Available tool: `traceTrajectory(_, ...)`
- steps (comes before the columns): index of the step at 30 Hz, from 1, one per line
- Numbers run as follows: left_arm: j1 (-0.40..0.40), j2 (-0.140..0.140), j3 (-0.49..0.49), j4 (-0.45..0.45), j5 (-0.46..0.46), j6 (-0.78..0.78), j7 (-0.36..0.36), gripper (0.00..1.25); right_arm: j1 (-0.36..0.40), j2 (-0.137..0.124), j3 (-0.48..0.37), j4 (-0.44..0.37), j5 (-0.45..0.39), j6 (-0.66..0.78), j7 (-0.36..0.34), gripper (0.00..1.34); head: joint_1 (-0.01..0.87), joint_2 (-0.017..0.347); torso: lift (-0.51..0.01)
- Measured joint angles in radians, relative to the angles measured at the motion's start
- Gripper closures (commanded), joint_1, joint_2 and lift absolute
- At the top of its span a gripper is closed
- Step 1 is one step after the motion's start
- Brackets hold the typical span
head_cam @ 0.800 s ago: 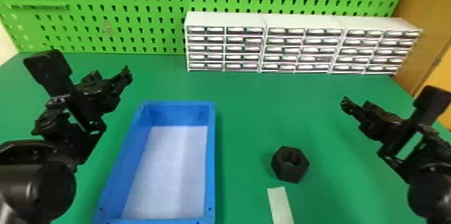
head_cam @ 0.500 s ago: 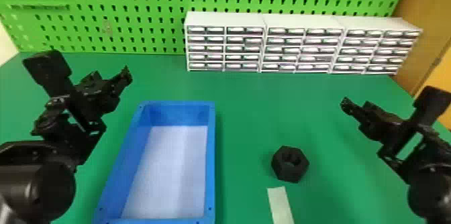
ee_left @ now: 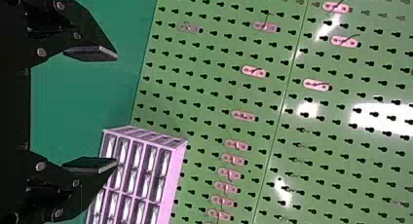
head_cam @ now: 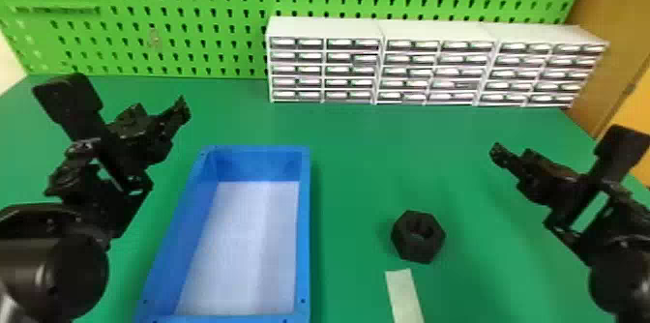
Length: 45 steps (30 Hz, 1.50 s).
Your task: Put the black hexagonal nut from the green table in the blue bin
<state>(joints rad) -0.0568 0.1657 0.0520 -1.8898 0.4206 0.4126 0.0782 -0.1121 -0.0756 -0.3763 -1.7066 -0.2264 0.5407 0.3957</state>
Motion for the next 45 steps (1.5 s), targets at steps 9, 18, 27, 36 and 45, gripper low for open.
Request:
traceTrajectory(9, 0.000, 0.000, -0.001, 0.000, 0.000, 0.000, 0.000, 0.48, -0.036, -0.045, 0.025, -0.048, 0.009, 0.232, 0.000, 0.52, 0.691, 0.009, -0.097)
traceTrajectory(18, 0.000, 0.000, -0.001, 0.000, 0.000, 0.000, 0.000, 0.48, -0.087, -0.077, 0.069, -0.129, 0.090, 0.469, -0.001, 0.52, 0.691, 0.009, -0.097)
traceTrajectory(27, 0.000, 0.000, -0.001, 0.002, 0.001, 0.000, 0.000, 0.48, -0.142, -0.105, 0.131, -0.205, 0.172, 0.686, -0.001, 0.52, 0.691, 0.009, -0.097)
traceTrajectory(36, 0.001, 0.000, -0.001, 0.003, 0.003, 0.000, 0.000, 0.48, -0.201, -0.123, 0.216, -0.236, 0.251, 0.885, 0.000, 0.52, 0.691, 0.009, -0.097)
traceTrajectory(45, -0.001, 0.000, -0.003, 0.006, 0.003, 0.000, 0.000, 0.48, -0.243, -0.127, 0.287, -0.238, 0.315, 1.011, 0.000, 0.52, 0.691, 0.009, -0.097)
